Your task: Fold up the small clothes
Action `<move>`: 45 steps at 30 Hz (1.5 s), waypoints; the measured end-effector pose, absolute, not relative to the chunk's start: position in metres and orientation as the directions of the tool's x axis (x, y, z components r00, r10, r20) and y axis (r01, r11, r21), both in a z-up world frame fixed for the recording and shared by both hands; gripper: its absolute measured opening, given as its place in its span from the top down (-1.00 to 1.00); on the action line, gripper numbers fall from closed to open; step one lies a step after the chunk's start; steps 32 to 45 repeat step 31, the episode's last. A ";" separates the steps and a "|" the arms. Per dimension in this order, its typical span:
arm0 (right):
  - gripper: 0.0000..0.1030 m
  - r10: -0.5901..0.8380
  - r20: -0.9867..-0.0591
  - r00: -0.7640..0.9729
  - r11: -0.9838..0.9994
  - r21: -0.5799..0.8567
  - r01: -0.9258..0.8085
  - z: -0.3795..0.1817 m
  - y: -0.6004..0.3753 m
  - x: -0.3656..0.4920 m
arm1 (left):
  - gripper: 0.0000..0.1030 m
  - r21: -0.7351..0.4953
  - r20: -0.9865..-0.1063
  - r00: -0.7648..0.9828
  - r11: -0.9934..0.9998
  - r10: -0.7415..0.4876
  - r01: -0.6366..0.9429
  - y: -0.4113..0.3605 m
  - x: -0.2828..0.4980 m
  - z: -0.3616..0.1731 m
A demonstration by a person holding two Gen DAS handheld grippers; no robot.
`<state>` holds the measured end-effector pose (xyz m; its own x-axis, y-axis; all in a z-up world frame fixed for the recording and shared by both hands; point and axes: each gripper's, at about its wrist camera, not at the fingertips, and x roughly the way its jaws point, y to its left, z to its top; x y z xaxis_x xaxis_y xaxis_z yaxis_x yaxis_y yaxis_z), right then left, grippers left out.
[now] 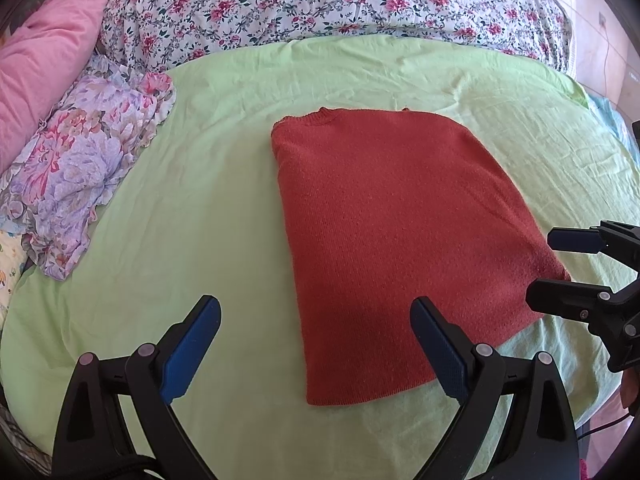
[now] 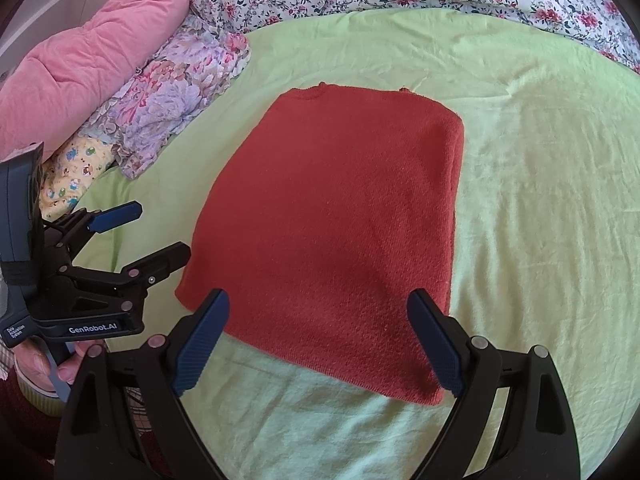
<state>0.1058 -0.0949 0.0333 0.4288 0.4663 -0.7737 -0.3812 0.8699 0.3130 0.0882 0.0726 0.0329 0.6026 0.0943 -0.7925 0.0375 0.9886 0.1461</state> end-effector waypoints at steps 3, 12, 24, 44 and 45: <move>-0.76 0.466 -0.774 0.430 0.871 0.314 -0.379 0.033 -0.096 0.106 | -0.86 0.143 -0.793 0.602 0.989 0.093 0.035 0.073 0.092 0.034; -0.76 0.468 -0.772 0.429 0.871 0.324 -0.369 0.035 -0.099 0.115 | -0.86 0.151 -0.788 0.607 0.988 0.101 0.032 0.076 0.103 0.035; -0.76 0.474 -0.768 0.431 0.871 0.336 -0.360 0.033 -0.102 0.120 | -0.86 0.146 -0.794 0.597 0.989 0.112 0.009 0.081 0.106 0.035; -0.76 0.480 -0.749 0.457 0.872 0.346 -0.347 0.037 -0.108 0.117 | -0.86 0.150 -0.786 0.606 0.989 0.120 -0.001 0.079 0.101 0.040; -0.76 0.480 -0.749 0.457 0.872 0.346 -0.347 0.037 -0.108 0.117 | -0.86 0.150 -0.786 0.606 0.989 0.120 -0.001 0.079 0.101 0.040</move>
